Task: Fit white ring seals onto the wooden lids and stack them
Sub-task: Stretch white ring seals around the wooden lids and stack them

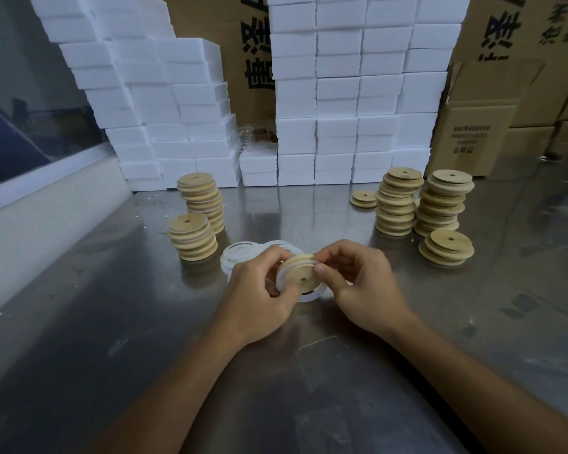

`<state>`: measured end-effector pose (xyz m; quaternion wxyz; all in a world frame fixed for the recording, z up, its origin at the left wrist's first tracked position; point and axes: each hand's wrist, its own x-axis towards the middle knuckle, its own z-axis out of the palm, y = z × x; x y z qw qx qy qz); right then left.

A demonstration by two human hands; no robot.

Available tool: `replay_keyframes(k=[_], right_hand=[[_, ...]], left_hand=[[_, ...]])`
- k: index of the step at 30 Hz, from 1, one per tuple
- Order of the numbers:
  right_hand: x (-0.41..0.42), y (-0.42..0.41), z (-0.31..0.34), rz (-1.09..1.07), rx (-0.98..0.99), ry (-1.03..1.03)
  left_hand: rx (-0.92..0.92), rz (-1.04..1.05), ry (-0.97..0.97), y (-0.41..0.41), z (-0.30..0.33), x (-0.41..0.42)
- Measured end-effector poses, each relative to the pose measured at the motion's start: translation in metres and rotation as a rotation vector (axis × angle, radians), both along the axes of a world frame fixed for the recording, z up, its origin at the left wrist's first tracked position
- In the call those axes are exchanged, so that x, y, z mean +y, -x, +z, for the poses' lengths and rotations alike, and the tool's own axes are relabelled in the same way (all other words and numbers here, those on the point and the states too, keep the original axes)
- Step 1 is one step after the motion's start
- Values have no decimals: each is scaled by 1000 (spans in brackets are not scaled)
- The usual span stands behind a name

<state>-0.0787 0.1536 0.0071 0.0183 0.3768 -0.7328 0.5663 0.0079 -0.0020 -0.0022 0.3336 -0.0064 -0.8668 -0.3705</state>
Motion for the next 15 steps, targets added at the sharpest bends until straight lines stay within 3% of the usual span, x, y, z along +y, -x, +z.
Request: replay_keyframes(k=[3, 10, 15], right_hand=[[1, -3, 1, 30, 60, -28], [2, -6, 6, 92, 150, -62], [4, -6, 9, 133, 9, -39]], left_hand=[[-18, 35, 196, -1, 0, 1], [-244, 159, 329, -4, 1, -7], [-277, 105, 300, -3, -4, -9]])
